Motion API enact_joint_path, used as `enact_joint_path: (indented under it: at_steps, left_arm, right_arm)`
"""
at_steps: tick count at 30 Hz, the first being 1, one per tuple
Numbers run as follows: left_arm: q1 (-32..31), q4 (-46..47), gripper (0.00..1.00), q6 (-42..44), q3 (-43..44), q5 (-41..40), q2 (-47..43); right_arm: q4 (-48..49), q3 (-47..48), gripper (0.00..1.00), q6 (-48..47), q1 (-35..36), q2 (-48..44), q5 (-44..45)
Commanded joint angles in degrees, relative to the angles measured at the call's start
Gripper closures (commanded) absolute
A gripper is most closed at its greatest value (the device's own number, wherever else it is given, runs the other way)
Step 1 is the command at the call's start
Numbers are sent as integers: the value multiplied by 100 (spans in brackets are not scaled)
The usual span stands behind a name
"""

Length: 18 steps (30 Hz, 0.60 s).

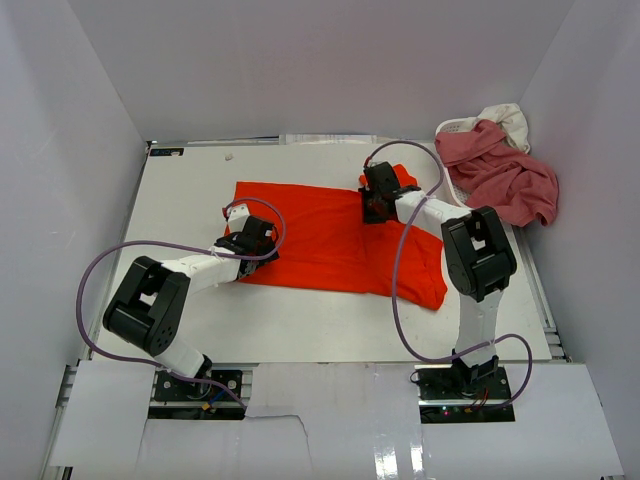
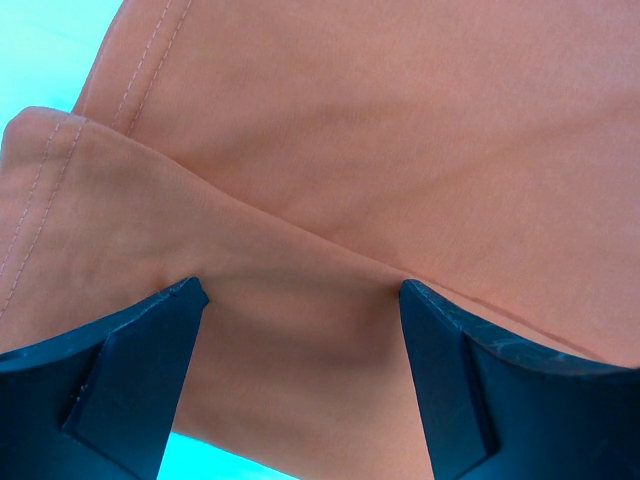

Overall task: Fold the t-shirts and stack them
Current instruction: Grap the side of the flattened tshirt furthest away from the robot with both arms

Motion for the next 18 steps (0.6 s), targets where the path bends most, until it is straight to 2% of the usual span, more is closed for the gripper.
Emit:
enact_joint_path:
  at_steps: [1, 4, 7, 8, 9, 10, 13, 14, 18]
  left_arm:
    - [26, -446, 9, -148, -198, 145, 58]
    - [26, -455, 9, -157, -181, 145, -13]
    - [26, -499, 9, -130, -23, 110, -162]
    - [26, -516, 9, -122, 47, 101, -232]
    - [26, -586, 9, -121, 144, 84, -267]
    - [26, -630, 8, -104, 249, 22, -294]
    - [26, -937, 8, -182, 697, -302, -303]
    - [26, -982, 7, -296, 855, -364, -303]
    - [61, -1000, 7, -490, 1250, -348, -224]
  right_arm:
    - [-98, 271, 91, -74, -29, -48, 135]
    - [-81, 279, 84, -117, -29, -268, 266]
    - [-265, 621, 60, -232, -133, -321, 627]
    - [-457, 762, 55, -258, -186, -269, 644]
    - [-537, 1050, 54, -276, -230, -251, 645]
    - [-607, 1184, 45, -293, -344, -225, 679]
    - [-714, 1632, 44, -311, -642, -128, 654]
    - [-705, 1720, 36, -302, -722, -49, 636]
    - [-722, 2396, 35, -495, -977, 390, 785]
